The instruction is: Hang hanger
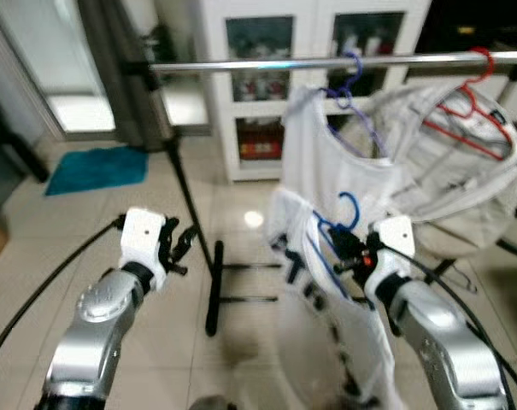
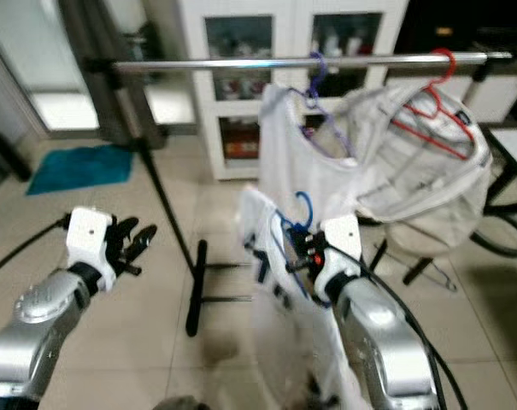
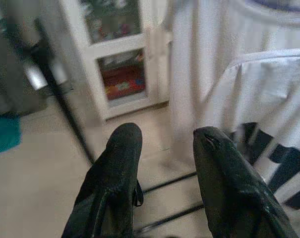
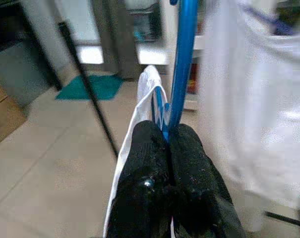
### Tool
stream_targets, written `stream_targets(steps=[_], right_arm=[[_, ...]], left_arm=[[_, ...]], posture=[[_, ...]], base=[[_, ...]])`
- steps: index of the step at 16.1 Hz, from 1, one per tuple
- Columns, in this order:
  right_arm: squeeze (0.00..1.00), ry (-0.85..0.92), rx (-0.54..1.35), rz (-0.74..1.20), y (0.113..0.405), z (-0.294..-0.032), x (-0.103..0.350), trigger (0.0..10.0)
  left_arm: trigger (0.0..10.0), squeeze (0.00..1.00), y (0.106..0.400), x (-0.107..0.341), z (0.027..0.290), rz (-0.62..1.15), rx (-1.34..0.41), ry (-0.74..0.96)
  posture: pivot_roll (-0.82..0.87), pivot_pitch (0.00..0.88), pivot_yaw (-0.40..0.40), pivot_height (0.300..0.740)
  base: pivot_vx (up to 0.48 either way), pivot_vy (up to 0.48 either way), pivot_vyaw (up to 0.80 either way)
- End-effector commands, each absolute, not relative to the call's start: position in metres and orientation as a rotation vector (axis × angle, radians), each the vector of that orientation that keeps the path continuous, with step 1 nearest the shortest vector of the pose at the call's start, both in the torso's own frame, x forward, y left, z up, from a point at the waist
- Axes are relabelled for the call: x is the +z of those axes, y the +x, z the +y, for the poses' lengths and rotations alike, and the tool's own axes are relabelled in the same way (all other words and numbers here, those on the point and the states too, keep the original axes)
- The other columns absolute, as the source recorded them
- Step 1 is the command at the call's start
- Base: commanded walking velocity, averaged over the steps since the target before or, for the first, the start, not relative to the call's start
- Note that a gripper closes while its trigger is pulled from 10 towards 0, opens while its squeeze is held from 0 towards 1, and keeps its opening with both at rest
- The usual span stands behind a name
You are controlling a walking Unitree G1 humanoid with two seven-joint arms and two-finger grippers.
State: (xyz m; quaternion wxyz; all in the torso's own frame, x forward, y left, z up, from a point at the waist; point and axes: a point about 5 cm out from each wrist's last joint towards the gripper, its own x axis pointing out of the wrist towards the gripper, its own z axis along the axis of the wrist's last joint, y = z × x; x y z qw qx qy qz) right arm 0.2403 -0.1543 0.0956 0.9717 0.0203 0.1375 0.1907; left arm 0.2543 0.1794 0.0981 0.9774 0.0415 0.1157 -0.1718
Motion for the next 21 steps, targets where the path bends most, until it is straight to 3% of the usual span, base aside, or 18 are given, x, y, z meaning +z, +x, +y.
stream_targets(steps=[1,4,11,18,21], right_arm=[[0.0,0.028,0.345,0.26,0.242,-0.164,0.102,10.0],[0.0,-0.023,0.367,0.238,0.247,-0.161,0.108,10.0],[0.0,-0.041,0.385,0.217,0.25,-0.15,0.115,10.0],[0.0,-0.02,0.244,0.168,0.263,-0.151,0.138,10.0],[0.0,0.011,0.161,0.099,0.268,-0.153,0.159,10.0]], left_arm=[[10.0,0.0,0.254,0.1,0.173,0.222,-0.375,0.082],[10.0,0.0,0.254,0.1,0.172,0.221,-0.383,0.085],[10.0,0.0,0.252,0.099,0.169,0.227,-0.414,0.097],[10.0,0.0,0.25,0.102,0.168,0.209,-0.444,0.106],[10.0,0.0,0.248,0.113,0.156,0.118,-0.603,0.183]], posture=[[-0.01,0.0,0.045,0.74],[-0.01,0.0,0.039,0.74],[-0.01,0.0,0.039,0.74],[0.0,0.0,0.035,0.74],[0.0,0.0,0.027,0.74]], base=[[0.334,0.0,0.0],[0.334,0.0,0.0],[0.335,0.0,0.8],[0.282,0.0,0.0],[0.0,0.0,0.0]])
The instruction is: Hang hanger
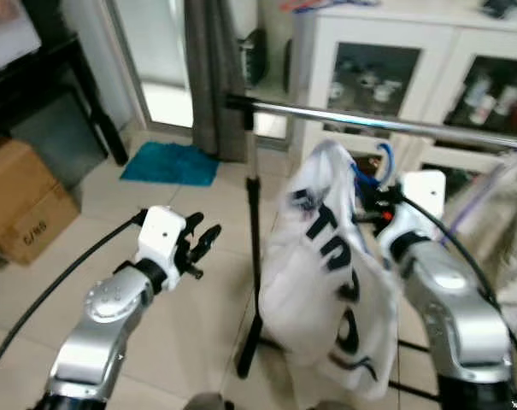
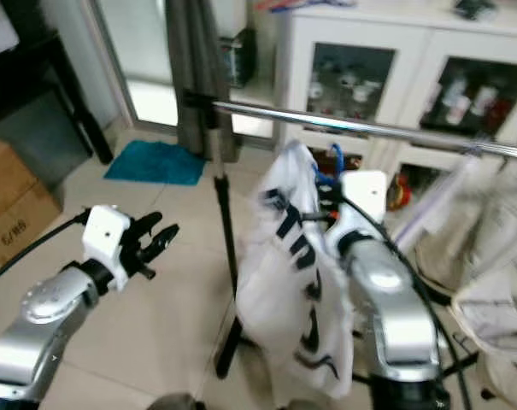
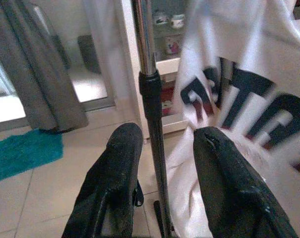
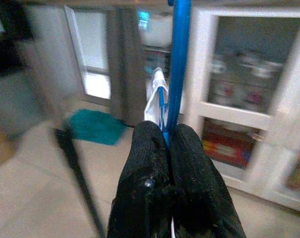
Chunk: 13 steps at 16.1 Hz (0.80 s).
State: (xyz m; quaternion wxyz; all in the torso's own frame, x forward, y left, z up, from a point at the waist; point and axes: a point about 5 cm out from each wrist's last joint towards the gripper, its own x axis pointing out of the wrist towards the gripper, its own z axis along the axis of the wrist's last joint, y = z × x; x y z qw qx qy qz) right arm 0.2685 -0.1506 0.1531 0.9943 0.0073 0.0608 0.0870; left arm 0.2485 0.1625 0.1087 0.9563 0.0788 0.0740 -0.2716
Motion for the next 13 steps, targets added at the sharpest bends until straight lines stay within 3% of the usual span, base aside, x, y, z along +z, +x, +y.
stream_targets(steps=[1,4,7,9,13], right_arm=[[0.0,0.016,0.16,0.093,0.268,-0.153,0.16,10.0],[0.0,0.028,0.14,0.068,0.27,-0.153,0.165,10.0],[0.0,0.031,0.119,0.064,0.279,-0.15,0.173,10.0],[0.0,0.013,0.125,0.099,0.295,-0.141,0.179,10.0],[0.0,0.015,0.147,0.126,0.317,-0.126,0.189,10.0]], left_arm=[[10.0,0.0,0.248,0.116,0.154,0.106,-0.634,0.199],[10.0,0.0,0.255,0.13,0.152,0.067,-0.67,0.276],[10.0,0.0,0.261,0.149,0.151,0.053,-0.712,0.182],[10.0,0.0,0.254,0.144,0.15,0.165,-0.857,0.273],[10.0,0.0,0.246,0.158,0.144,0.188,-1.0,0.236]], posture=[[0.0,0.0,0.025,0.74],[0.0,0.0,0.029,0.74],[-0.01,0.0,0.036,0.74],[-0.01,0.0,0.044,0.74],[0.0,0.0,0.041,0.74]], base=[[0.0,0.0,0.0],[0.0,0.0,0.0],[0.0,0.0,0.0],[0.0,0.0,0.0],[0.0,0.0,0.0]])
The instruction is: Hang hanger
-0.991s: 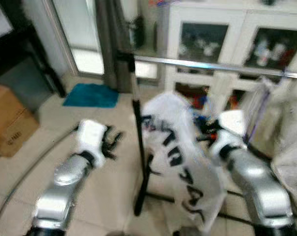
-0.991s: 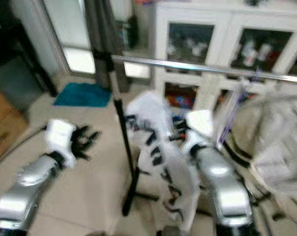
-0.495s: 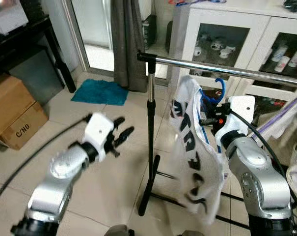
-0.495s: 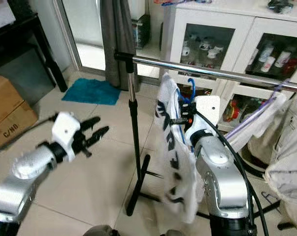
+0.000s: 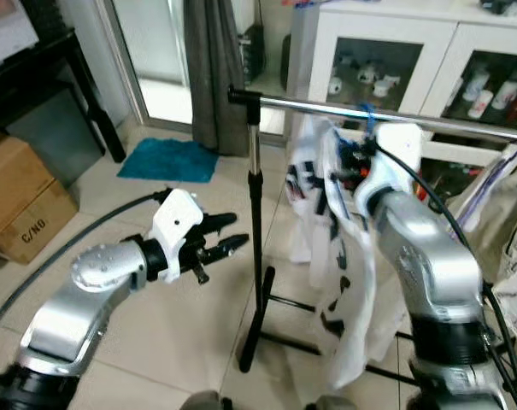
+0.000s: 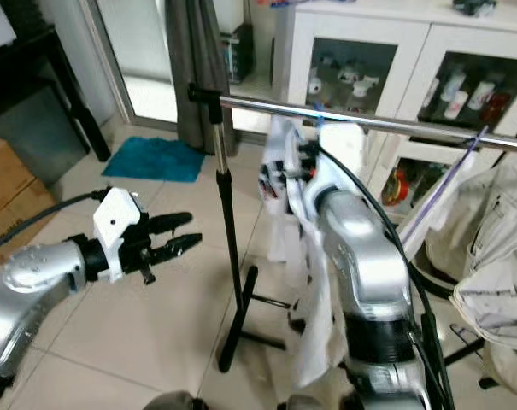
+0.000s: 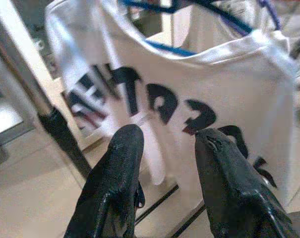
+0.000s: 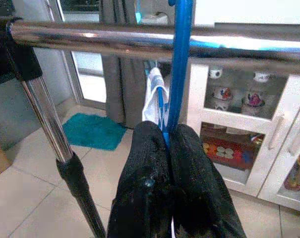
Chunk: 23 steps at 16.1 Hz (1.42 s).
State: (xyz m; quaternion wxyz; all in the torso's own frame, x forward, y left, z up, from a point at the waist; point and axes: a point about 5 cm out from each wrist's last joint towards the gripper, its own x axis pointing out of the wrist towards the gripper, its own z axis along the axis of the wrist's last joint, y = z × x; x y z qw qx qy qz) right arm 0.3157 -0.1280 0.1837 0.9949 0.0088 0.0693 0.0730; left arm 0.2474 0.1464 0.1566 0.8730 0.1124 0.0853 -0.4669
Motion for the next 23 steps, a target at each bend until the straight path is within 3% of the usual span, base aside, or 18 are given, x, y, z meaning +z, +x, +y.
stream_targets(steps=[1,12,13,15,18,20,23], right_arm=[[0.0,0.028,0.122,0.144,0.325,-0.123,0.191,10.0],[0.0,0.033,0.081,0.354,0.368,-0.112,0.169,10.0],[1.0,0.037,0.118,0.342,0.367,-0.108,0.169,10.0],[1.0,0.051,0.227,0.209,0.362,-0.103,0.182,10.0],[1.0,0.142,0.3,0.17,0.345,-0.108,0.19,10.0],[1.0,0.12,0.417,0.13,0.318,-0.113,0.196,10.0],[1.0,0.121,0.411,0.02,0.284,-0.136,0.205,10.0]], left_arm=[[10.0,0.0,0.247,0.158,0.145,0.194,-0.994,0.26],[10.0,0.0,0.245,0.157,0.146,0.24,-1.011,0.275],[10.0,0.0,0.245,0.157,0.146,0.242,-1.011,0.276],[10.0,0.0,0.245,0.157,0.144,0.235,-1.009,0.267],[10.0,0.0,0.248,0.156,0.139,0.211,-0.989,0.241],[10.0,0.0,0.254,0.156,0.135,0.171,-0.943,0.194],[10.0,0.0,0.26,0.153,0.127,0.141,-0.894,0.119]], posture=[[0.0,0.0,0.041,0.74],[0.02,0.0,0.042,0.74],[0.03,0.0,0.042,0.74],[0.02,0.0,0.044,0.74],[0.0,0.0,0.054,0.74],[-0.02,0.0,0.068,0.74],[-0.05,0.0,0.089,0.74]], base=[[0.0,0.0,0.0],[0.0,0.0,0.0],[0.0,0.0,0.0],[0.0,0.0,0.0],[0.0,0.0,0.0],[0.0,0.0,0.0],[0.0,0.0,0.0]])
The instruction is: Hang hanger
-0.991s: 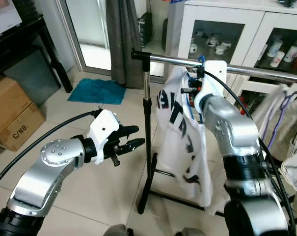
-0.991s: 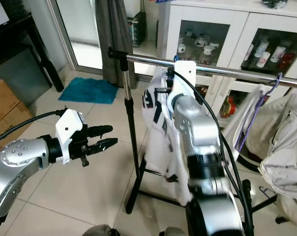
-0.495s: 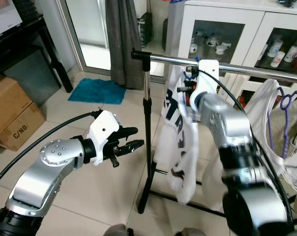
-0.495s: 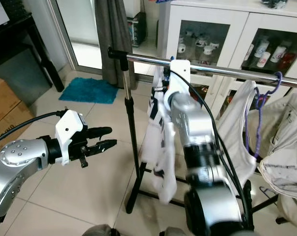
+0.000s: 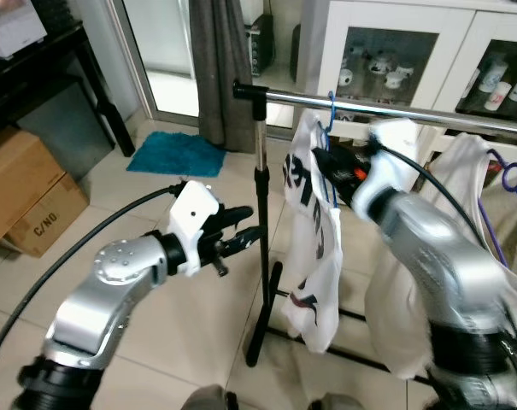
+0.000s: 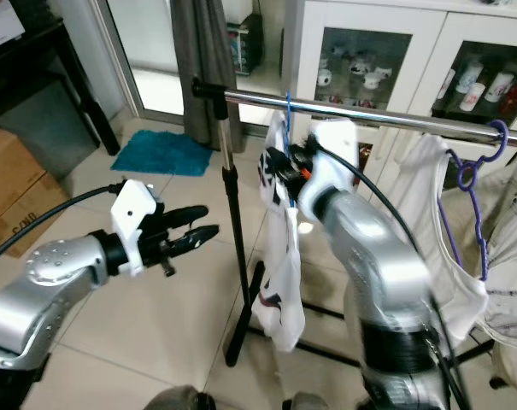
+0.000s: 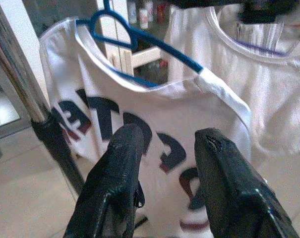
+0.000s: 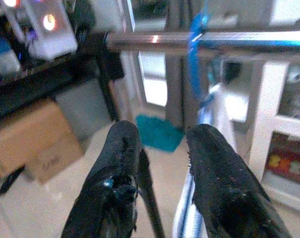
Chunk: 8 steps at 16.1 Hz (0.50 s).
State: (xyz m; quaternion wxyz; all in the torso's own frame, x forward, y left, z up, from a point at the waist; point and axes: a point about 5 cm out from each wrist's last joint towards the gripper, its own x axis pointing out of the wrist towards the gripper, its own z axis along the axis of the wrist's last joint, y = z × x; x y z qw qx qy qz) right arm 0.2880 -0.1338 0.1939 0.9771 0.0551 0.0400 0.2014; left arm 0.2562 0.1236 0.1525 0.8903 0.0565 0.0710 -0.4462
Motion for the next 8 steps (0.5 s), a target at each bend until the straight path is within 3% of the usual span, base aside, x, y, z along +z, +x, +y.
stream_targets(steps=[1,4,5,6,7,8], right_arm=[[1.0,0.124,0.41,0.009,0.28,-0.138,0.207,10.0],[1.0,0.204,0.374,-0.027,0.255,-0.149,0.207,10.0],[0.93,0.166,0.285,-0.018,0.251,-0.158,0.2,10.0],[0.76,0.233,0.228,0.063,0.249,-0.164,0.189,10.0],[0.0,0.225,0.212,0.082,0.247,-0.169,0.179,10.0],[0.0,0.209,0.206,0.08,0.246,-0.171,0.173,10.0]], left_arm=[[10.0,0.0,0.261,0.153,0.127,0.135,-0.881,0.112],[10.0,0.0,0.27,0.152,0.131,0.084,-0.69,0.047],[10.0,0.0,0.27,0.153,0.131,0.068,-0.654,0.061],[10.0,0.0,0.27,0.154,0.132,0.053,-0.629,0.072],[10.0,0.0,0.272,0.154,0.132,0.051,-0.593,0.067],[10.0,0.0,0.273,0.155,0.132,0.04,-0.569,0.06]], posture=[[-0.07,0.0,0.097,0.74],[-0.08,0.0,0.087,0.74],[-0.08,0.0,0.081,0.74],[-0.08,0.0,0.071,0.74],[-0.07,0.0,0.064,0.74],[-0.07,0.0,0.061,0.74]], base=[[0.0,0.0,0.0],[0.0,0.0,0.0],[0.0,0.0,0.0],[0.0,0.0,0.0],[0.0,-0.337,0.0],[0.0,-0.48,0.0]])
